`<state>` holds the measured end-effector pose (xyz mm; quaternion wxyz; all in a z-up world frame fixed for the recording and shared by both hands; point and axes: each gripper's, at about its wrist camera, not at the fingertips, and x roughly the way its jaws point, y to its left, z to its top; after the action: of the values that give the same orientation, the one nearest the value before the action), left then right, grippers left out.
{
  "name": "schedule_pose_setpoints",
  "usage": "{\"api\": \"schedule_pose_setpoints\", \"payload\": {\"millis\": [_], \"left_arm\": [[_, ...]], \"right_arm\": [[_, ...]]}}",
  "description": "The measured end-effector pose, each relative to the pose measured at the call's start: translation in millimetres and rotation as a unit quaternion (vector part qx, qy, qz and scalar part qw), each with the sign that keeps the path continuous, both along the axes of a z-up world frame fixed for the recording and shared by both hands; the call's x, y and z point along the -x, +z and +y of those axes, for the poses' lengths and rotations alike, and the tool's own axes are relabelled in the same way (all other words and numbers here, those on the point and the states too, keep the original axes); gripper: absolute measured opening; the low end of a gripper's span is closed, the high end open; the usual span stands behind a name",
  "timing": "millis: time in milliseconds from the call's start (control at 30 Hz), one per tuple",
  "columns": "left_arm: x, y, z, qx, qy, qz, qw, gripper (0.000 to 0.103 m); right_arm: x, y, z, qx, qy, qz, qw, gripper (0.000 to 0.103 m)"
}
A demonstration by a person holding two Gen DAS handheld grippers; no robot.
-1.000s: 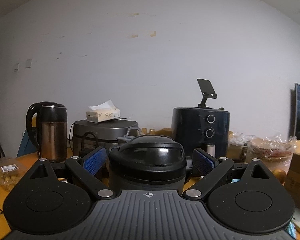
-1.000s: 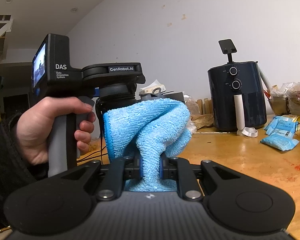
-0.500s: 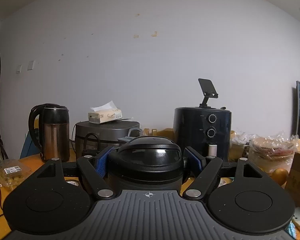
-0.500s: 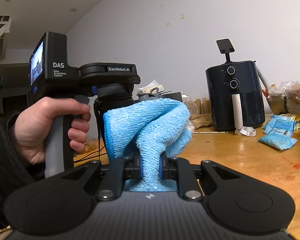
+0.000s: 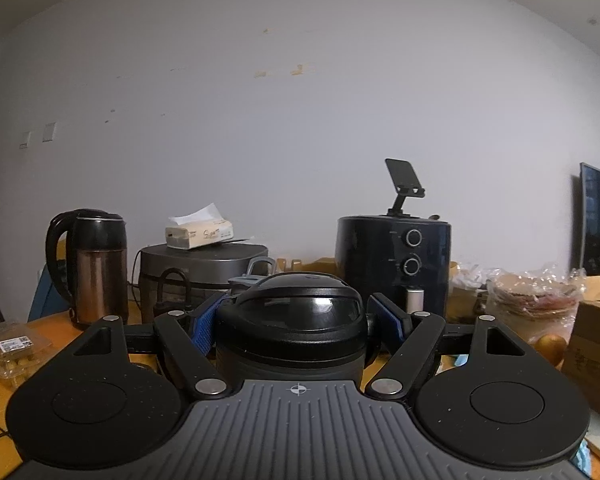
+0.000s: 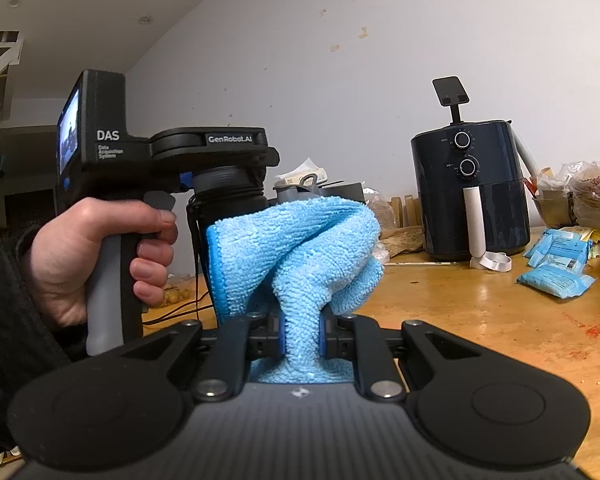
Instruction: Clean container
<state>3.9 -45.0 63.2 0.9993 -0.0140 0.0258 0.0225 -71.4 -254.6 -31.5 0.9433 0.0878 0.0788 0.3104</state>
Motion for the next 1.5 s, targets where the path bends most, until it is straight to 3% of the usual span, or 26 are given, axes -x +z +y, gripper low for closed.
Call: {"api": "schedule_pose_setpoints", "payload": {"millis": [367, 700, 1500], "left_arm": [[-3, -1, 19, 0.001, -0.065, 0.0, 0.9979, 0.075], [-5, -4, 41, 0.006, -0.137, -0.004, 0.9906, 0.075], [-21, -8, 79, 0.004, -0.318, -0.001, 0.948, 0.075]], "right_arm": [[-2, -1, 3, 0.001, 0.003, 0.001, 1.0, 0.01], [-4, -2, 5, 0.002, 0.004, 0.002, 1.0, 0.01], [-1, -4, 8, 0.002, 0.011, 0.005, 1.0, 0.01]]}}
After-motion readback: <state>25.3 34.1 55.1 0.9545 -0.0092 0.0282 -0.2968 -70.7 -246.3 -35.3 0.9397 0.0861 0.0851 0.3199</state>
